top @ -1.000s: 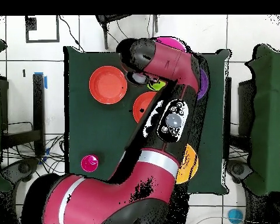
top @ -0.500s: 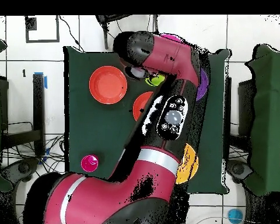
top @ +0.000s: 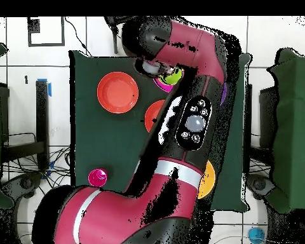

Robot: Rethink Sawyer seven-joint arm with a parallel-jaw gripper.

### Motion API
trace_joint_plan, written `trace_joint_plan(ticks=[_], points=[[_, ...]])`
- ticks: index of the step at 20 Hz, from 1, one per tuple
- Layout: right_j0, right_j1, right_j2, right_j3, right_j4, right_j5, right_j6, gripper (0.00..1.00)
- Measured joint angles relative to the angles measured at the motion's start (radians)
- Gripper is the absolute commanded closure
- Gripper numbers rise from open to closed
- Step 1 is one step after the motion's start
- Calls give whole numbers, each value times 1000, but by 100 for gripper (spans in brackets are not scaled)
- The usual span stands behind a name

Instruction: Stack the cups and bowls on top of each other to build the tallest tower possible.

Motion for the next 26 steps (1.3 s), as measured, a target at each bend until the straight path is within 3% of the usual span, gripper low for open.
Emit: trace_joint_plan(ticks=[9,26], points=[[-12,13,0,-41,-1,0,0,100],[-20,104,0,-64,-4,0,0,100]])
